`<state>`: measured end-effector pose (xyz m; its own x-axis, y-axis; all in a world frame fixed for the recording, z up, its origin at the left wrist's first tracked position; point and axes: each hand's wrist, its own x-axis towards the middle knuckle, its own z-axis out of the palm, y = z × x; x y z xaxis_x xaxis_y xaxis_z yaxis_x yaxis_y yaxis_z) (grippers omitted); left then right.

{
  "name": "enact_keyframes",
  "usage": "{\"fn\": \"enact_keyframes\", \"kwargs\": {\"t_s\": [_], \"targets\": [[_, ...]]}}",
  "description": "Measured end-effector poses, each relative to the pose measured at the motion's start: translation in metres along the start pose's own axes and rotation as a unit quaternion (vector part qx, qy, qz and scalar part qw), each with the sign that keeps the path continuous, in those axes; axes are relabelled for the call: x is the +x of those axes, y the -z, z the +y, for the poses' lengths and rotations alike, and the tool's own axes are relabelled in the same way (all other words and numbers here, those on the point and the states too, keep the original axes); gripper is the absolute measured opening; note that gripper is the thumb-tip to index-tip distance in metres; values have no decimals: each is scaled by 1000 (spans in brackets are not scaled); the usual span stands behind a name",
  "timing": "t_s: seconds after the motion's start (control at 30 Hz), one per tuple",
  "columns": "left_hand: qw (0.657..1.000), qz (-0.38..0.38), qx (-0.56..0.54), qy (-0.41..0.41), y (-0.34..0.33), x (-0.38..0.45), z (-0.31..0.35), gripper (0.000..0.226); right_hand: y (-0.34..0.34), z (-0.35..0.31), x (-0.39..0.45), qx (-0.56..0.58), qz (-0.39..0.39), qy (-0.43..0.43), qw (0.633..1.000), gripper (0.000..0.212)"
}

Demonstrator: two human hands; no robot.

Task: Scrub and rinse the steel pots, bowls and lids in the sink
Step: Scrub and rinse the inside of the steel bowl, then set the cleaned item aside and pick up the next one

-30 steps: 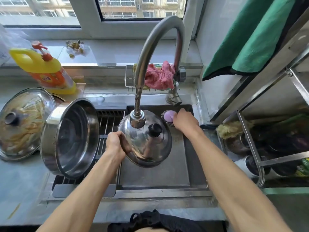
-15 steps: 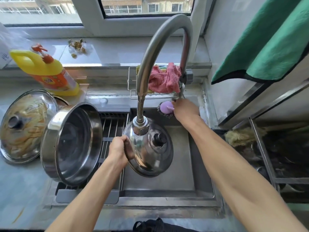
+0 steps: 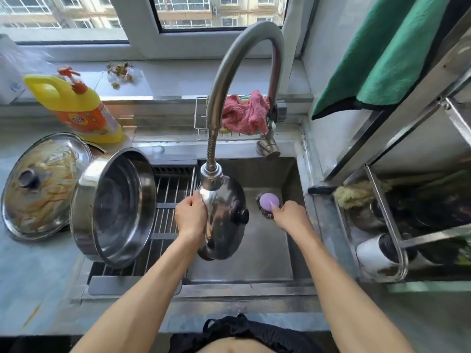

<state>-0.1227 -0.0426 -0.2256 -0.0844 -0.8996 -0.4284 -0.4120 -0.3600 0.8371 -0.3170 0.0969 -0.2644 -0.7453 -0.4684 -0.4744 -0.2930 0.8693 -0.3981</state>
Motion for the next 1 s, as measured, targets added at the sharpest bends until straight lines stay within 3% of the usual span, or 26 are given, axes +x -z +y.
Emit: {"fn": "enact_keyframes", "kwargs": {"t_s": [0.1, 0.17, 0.23, 0.3, 0.37, 0.43, 0.47, 0.57, 0.6, 0.7, 0.77, 0.83, 0.87, 1.0], "targets": [[992, 31, -70, 103, 1, -5, -3, 38, -16, 20, -23, 66, -20, -39, 997, 48], [965, 44, -162, 201, 6, -10, -4, 21, -22, 28, -38, 129, -34, -84, 988, 49], [943, 31, -233, 238, 13, -15, -9, 17, -27, 33, -53, 233, -45, -136, 962, 51], [925, 1, -275, 264, 19, -17, -17, 30, -33, 33, -61, 367, -84, -174, 910, 47], [901, -39, -325, 286, 26, -17, -20, 46, -34, 29, -66, 509, -138, -185, 829, 34], [888, -54, -349, 295, 30, -18, -19, 46, -28, 24, -69, 613, -167, -189, 749, 24], [887, -49, -351, 297, 33, -17, -21, 44, -25, 23, -69, 626, -163, -191, 738, 21], [880, -48, -358, 310, 32, -9, -30, 36, -20, 24, -69, 593, -128, -195, 771, 6], [880, -55, -352, 312, 29, -6, -36, 38, -21, 26, -70, 604, -132, -197, 761, 6], [896, -100, -319, 294, 16, -7, -46, 43, -14, 27, -79, 718, -175, -194, 645, 18], [924, -127, -251, 259, 10, -17, -44, 34, -4, 24, -85, 763, -157, -178, 601, 24], [949, -141, -167, 228, 9, -22, -44, 27, 4, 18, -82, 761, -99, -158, 621, 24], [959, -144, -123, 213, 10, -22, -42, 26, 10, 14, -80, 735, -62, -145, 659, 22], [985, -152, 33, 74, 30, -20, -32, 21, 23, -4, -89, 444, 41, -34, 894, 7]]}}
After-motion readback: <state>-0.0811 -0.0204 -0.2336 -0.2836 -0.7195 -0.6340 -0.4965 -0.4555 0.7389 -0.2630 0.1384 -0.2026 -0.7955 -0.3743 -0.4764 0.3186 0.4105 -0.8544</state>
